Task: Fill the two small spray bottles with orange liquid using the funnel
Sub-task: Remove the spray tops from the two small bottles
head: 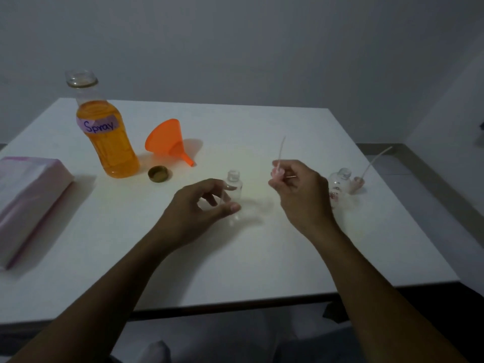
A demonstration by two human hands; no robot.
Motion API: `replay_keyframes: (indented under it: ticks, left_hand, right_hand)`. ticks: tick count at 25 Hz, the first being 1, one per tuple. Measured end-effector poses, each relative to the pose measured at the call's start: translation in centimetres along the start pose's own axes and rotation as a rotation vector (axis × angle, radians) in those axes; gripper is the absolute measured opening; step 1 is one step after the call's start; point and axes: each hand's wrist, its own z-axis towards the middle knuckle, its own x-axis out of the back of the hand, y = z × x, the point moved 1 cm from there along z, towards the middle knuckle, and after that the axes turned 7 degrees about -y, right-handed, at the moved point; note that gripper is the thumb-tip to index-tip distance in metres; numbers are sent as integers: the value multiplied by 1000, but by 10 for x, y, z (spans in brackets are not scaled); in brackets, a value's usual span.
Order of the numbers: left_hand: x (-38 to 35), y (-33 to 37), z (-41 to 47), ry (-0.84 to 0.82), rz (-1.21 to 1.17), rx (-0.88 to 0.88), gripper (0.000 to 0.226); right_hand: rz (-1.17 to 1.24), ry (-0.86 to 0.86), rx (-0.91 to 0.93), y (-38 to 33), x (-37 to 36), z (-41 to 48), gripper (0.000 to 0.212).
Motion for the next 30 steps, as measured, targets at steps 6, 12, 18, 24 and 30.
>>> replay_keyframes:
  ticks: [6, 12, 18, 24, 30]
  left_hand:
    - [-24, 1, -1, 41, 47, 9, 43]
    - [-32, 2, 3, 71, 83, 4, 42]
    - [-37, -2, 4, 82, 215, 19, 44]
    - [-9, -9, -15, -100, 277, 136, 80]
    - [72, -19, -43, 378, 123, 136, 32]
  right_hand:
    - [-146, -76, -38, 18, -11, 3, 8]
    - [-266, -9, -30, 22, -15, 8, 26]
    - [-333, -126, -147, 10, -5, -5, 61]
    - [-271, -123, -59, -16, 4, -65, 19]
    - [-180, -283, 292, -39, -56, -105, 20]
